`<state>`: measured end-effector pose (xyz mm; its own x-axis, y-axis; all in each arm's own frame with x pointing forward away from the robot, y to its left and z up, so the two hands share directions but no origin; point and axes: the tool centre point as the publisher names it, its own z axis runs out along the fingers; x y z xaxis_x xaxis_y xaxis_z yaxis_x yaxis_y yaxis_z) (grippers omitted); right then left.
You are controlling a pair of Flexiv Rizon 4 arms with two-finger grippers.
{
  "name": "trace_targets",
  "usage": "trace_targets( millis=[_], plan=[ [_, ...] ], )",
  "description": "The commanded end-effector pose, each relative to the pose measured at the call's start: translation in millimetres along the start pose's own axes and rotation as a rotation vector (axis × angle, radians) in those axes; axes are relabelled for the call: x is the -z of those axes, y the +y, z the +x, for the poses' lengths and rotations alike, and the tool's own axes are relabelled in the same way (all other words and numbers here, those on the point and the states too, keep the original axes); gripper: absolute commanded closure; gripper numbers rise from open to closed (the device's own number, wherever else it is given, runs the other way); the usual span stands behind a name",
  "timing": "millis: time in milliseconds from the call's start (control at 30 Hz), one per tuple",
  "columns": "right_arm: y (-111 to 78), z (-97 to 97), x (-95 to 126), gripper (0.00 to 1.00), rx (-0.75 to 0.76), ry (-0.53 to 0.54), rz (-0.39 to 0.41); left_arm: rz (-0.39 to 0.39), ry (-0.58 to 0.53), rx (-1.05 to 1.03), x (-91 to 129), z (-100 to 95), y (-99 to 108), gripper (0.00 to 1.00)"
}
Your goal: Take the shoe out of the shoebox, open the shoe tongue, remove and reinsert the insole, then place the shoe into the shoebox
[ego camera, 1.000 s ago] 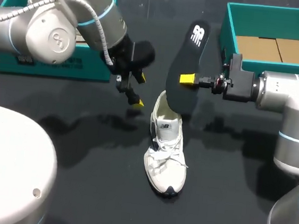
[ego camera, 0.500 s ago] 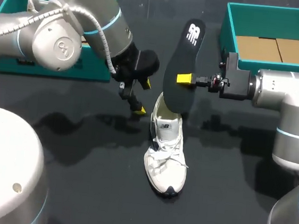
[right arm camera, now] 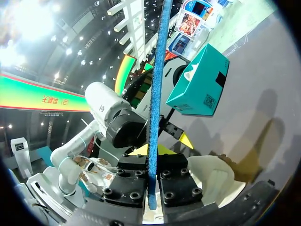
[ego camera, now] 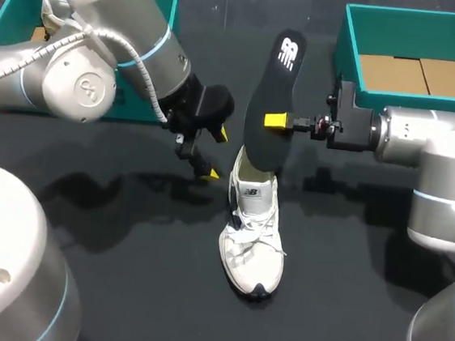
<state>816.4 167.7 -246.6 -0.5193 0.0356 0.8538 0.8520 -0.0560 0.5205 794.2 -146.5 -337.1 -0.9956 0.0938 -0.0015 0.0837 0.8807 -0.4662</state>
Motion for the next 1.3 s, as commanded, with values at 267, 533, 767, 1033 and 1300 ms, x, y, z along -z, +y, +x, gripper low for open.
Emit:
trace_targets(
  millis=[267, 533, 767, 1033, 1300],
  plan=[
    [-4.6, -8.3, -14, 1.00, 0.041, 0.006, 0.024, 0.007, -0.019, -0.001, -7, 5.2, 0, 0.00],
    [-6.0, -11.3, -17, 1.00, 0.090, 0.001, 0.021, 0.012, -0.020, -0.021, -10, 12.8, 4, 0.00],
    [-6.0, -11.3, -17, 1.00, 0.090, 0.001, 0.021, 0.011, -0.020, -0.023, -10, 13.6, 4, 0.00],
    [-5.8, -17.7, -18, 1.00, 0.154, 0.022, 0.046, 0.011, -0.020, -0.023, -10, 13.6, 4, 0.00],
    [-7.8, -24.4, -22, 1.00, 0.236, 0.030, 0.082, 0.011, -0.020, -0.023, -10, 13.6, 4, 0.00]
  ],
)
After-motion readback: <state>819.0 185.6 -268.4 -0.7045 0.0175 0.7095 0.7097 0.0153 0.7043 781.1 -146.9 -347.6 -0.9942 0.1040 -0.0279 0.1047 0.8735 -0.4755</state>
